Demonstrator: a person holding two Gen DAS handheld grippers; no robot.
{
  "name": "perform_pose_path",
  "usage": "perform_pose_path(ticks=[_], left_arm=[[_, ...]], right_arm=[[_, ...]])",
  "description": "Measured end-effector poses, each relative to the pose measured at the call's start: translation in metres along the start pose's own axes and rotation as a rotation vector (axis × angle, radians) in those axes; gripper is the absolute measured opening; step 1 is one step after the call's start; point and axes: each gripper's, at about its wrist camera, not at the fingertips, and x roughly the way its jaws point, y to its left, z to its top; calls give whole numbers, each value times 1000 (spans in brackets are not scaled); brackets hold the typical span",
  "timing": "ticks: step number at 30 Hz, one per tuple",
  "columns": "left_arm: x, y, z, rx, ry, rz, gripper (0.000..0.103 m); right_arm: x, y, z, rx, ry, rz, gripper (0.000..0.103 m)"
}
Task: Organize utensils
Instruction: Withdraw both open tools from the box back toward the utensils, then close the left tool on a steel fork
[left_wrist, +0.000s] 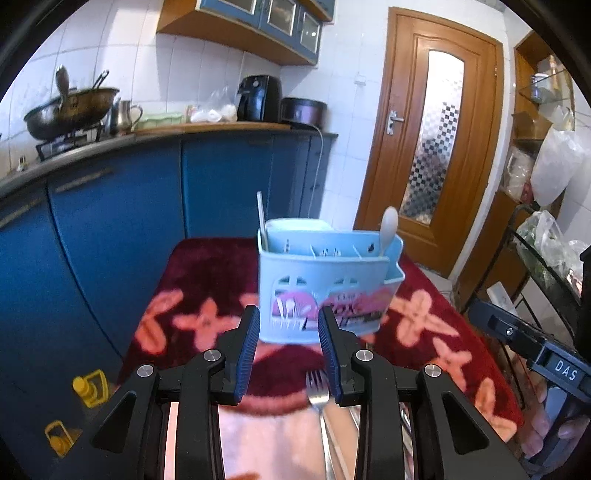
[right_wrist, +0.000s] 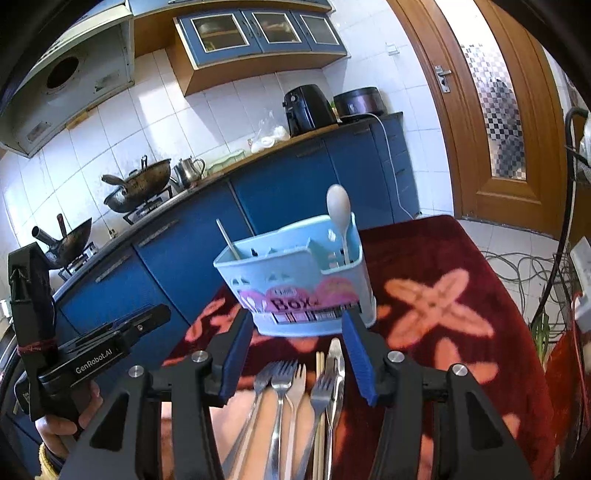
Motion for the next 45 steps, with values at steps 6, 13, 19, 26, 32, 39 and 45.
perform_pose_path(ticks=[6,13,19,26,32,39,45], left_arm=[[10,1,-21,-6,52,-15,33],[29,1,-44,-15,123,-29,33],[51,-1,-58,-13,182,-49,33],[76,-7,-69,-10,244,-79,33],[91,-9,-74,-22,282,-91,33],[105,-9,-79,-35,315,-98,33],[115,-11,-80,-39,323,-119,33]], right_arm=[[5,-12,-22,38,46,-21,55],[17,-26,-44,61,103,-43,55],[29,-33,-58,64,140,-63,55],[41,-42,-69,75,176,-84,55],[49,-50,-75,93,198,-97,55],[55,-54,-79,91,209,-104,55],[57,-56,-82,90,210,-103,55]])
